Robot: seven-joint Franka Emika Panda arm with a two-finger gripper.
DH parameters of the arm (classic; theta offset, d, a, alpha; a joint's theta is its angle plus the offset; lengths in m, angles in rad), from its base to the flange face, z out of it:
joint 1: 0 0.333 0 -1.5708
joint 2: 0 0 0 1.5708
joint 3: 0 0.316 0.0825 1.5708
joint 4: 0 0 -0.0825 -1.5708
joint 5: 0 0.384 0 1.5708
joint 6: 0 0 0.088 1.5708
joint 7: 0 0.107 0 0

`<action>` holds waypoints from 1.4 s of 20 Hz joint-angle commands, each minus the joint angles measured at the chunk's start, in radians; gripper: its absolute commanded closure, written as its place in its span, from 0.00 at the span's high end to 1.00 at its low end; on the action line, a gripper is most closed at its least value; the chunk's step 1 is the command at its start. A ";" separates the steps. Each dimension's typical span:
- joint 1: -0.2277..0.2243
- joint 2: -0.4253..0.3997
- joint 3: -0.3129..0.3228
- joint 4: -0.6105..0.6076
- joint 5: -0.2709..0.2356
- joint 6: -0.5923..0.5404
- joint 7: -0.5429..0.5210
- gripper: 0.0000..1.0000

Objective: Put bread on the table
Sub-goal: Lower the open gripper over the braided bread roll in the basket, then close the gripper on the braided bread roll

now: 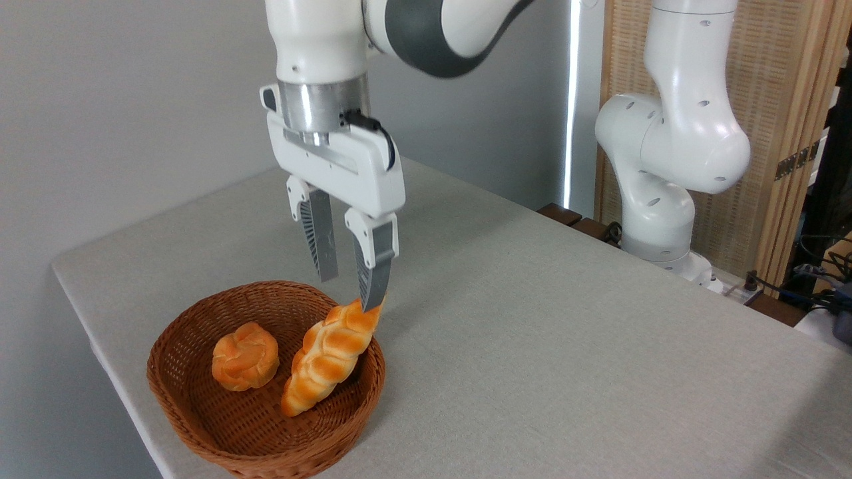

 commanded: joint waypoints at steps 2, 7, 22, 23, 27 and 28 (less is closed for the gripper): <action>-0.003 -0.001 0.010 -0.034 -0.005 0.048 0.022 1.00; -0.009 0.014 0.009 -0.073 -0.003 0.140 0.022 1.00; -0.015 0.035 -0.004 -0.134 0.001 0.259 0.023 1.00; -0.018 0.037 -0.004 -0.140 0.001 0.259 0.022 1.00; -0.026 0.054 -0.004 -0.142 -0.002 0.262 0.022 0.88; -0.026 0.057 -0.005 -0.142 -0.005 0.263 0.023 0.82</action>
